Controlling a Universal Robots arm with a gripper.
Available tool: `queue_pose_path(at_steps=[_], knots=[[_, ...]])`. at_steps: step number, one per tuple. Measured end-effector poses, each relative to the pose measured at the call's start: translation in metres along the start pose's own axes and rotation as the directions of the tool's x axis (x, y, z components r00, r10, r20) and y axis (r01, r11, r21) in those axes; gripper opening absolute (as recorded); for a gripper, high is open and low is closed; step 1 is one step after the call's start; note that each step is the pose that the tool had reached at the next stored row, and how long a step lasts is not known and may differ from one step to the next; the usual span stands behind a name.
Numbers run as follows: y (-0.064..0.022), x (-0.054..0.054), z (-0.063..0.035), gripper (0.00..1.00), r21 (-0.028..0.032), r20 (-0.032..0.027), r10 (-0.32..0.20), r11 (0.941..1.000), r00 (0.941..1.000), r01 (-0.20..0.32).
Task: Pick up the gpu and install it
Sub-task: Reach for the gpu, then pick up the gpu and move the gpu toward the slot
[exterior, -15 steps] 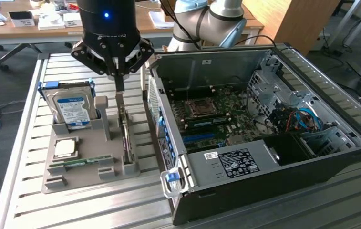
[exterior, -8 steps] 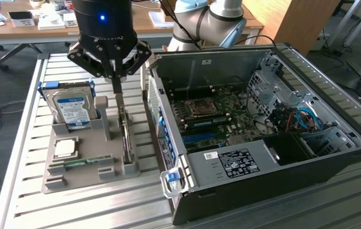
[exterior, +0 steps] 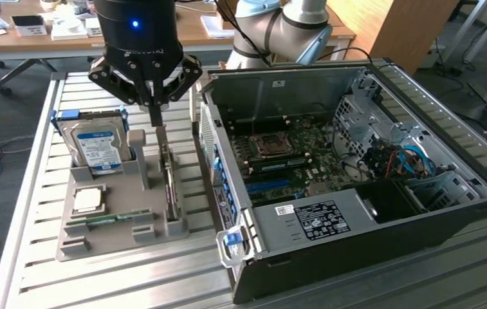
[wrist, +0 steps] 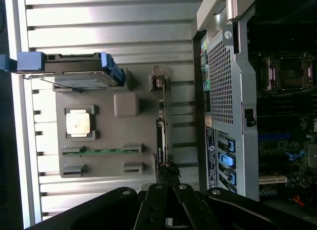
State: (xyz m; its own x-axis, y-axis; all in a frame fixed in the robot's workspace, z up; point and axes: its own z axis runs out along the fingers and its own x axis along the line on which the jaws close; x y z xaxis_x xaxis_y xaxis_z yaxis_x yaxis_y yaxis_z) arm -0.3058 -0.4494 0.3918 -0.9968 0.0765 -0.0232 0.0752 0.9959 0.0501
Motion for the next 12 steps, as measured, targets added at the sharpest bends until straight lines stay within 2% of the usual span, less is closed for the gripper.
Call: queue_pose_path(at_steps=[12], knots=[[0.0, 0.0003, 0.0, 0.11, -0.0001, 0.0, 0.0, 1.0, 1.0, 0.0]])
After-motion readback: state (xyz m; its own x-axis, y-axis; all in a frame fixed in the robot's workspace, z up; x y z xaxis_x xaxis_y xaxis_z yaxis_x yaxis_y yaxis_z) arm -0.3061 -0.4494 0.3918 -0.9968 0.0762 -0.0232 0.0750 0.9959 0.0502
